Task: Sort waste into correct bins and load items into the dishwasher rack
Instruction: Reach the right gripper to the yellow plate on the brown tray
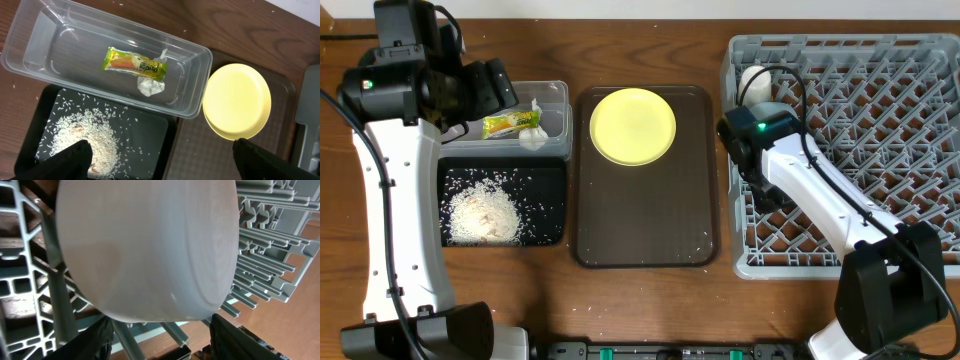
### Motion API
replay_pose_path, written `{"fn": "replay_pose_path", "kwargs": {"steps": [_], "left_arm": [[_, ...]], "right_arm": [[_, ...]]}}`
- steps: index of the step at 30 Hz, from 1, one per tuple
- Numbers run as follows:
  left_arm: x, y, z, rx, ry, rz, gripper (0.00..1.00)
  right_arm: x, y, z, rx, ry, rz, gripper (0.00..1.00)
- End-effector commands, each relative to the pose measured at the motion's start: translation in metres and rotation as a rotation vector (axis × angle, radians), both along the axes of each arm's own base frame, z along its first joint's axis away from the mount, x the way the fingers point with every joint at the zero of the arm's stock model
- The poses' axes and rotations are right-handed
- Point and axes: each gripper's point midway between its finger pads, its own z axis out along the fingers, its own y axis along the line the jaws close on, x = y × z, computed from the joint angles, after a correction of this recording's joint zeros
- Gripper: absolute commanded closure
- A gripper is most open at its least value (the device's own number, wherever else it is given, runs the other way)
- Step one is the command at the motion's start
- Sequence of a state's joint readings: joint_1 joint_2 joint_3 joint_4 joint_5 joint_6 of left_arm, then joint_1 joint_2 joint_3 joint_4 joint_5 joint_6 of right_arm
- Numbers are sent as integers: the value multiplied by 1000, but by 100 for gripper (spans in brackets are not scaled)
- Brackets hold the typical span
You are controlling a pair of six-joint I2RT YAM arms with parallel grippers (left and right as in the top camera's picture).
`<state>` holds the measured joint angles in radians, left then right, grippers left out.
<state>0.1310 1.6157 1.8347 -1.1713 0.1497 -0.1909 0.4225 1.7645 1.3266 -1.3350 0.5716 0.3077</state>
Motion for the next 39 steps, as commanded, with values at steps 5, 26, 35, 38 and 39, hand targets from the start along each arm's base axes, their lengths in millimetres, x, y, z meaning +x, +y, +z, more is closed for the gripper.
{"fn": "replay_pose_path", "kwargs": {"steps": [5, 26, 35, 38, 39], "left_arm": [[0, 4, 5, 5, -10, 21, 7], [0, 4, 5, 5, -10, 21, 7], [0, 4, 5, 5, -10, 21, 7], [0, 4, 5, 6, -10, 21, 7], [0, 4, 5, 5, -10, 21, 7]], "right_arm": [[25, 52, 45, 242, -144, 76, 38], [145, 281, 22, 932, -499, 420, 60], [127, 297, -70, 859, -326, 414, 63], [123, 294, -79, 845, -299, 406, 67], [121, 292, -82, 838, -286, 402, 68]]}}
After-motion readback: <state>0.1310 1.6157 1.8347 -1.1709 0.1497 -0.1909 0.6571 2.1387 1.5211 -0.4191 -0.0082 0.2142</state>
